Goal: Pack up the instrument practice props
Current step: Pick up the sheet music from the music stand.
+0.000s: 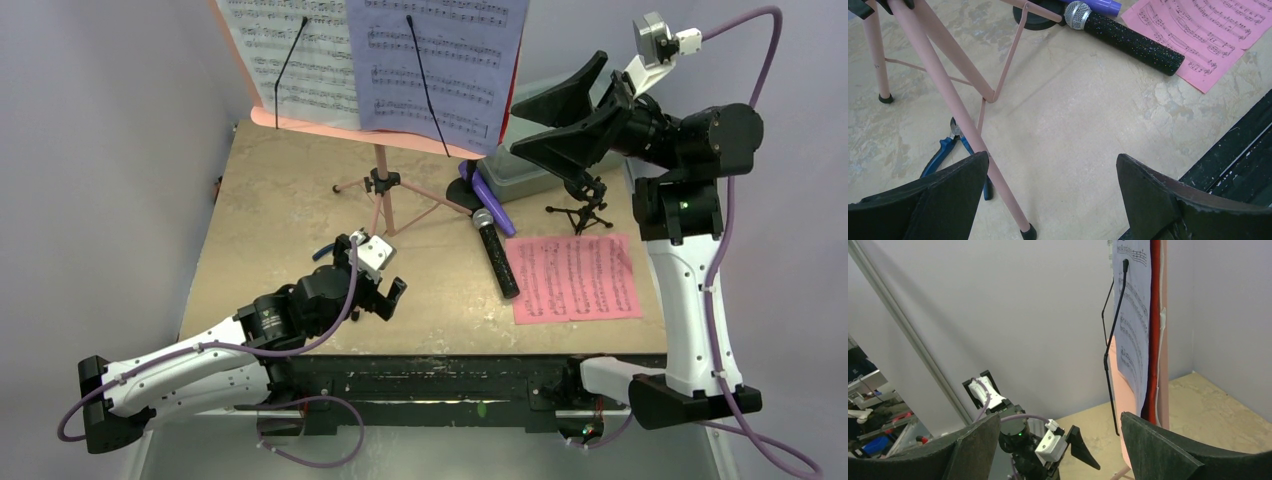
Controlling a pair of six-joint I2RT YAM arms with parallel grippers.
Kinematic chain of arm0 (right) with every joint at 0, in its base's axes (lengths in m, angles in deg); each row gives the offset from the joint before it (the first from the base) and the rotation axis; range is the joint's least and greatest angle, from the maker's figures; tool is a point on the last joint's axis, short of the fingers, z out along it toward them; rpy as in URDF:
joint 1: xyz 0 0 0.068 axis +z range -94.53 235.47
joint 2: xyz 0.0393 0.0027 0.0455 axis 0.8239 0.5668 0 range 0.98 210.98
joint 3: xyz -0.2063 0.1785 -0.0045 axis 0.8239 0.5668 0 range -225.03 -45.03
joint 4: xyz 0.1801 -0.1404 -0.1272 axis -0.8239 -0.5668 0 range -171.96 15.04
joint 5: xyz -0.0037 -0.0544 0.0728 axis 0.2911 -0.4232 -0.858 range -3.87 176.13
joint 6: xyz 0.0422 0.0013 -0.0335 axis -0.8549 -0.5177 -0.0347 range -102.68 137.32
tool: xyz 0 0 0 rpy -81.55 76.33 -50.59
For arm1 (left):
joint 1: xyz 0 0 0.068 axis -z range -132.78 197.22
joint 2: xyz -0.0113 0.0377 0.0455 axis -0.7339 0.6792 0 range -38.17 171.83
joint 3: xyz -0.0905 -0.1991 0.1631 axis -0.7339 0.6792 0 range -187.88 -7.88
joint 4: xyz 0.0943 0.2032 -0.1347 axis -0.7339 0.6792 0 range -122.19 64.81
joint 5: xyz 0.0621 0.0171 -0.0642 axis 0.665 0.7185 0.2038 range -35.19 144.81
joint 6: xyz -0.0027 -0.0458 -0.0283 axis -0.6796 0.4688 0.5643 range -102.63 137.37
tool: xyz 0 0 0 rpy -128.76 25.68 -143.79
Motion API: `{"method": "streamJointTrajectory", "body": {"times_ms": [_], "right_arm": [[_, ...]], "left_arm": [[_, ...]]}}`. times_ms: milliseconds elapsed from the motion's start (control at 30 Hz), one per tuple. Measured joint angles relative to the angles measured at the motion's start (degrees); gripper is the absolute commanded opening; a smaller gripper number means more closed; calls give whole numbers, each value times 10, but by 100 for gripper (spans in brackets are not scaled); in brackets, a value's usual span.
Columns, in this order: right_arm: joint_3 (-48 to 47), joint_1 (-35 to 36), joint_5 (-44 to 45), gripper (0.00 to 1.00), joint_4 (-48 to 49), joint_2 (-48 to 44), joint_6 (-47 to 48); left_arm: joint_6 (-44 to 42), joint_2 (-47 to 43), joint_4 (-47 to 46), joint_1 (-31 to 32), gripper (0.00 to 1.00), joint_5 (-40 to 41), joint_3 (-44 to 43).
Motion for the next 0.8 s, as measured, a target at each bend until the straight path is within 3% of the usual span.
{"method": "streamJointTrajectory", "body": {"times_ms": [800], "right_arm": [[0,23,62,92,-113,1,118]], "left_arm": [[0,0,0,0,100,0,0]]}}
